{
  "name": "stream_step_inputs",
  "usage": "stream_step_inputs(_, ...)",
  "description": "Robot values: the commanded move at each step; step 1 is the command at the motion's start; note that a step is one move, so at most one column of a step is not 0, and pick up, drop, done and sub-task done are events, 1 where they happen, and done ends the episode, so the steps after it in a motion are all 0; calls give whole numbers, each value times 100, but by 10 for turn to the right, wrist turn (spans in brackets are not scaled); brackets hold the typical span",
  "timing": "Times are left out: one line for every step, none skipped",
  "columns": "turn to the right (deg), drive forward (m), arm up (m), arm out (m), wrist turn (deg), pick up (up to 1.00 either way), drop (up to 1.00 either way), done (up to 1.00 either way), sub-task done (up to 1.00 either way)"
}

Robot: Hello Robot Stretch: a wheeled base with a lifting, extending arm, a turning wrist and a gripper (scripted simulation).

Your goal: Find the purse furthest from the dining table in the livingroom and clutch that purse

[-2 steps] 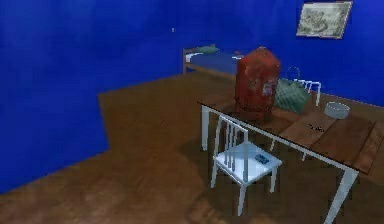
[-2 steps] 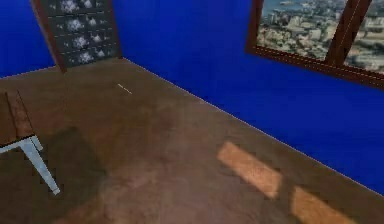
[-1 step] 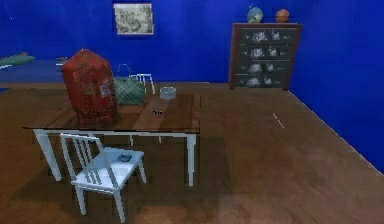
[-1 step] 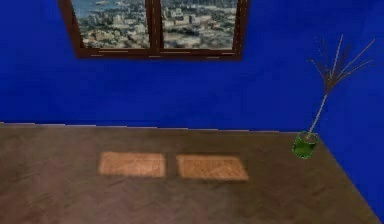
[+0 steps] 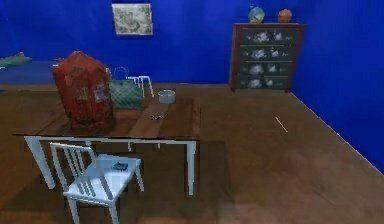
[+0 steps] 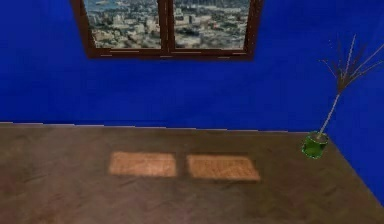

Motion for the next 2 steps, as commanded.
stream_step_inputs(-450, 0, 0, 0, 0, 0, 0, 0, 0)
stream_step_inputs(-420, 0, 0, 0, 0, 0, 0, 0, 0)
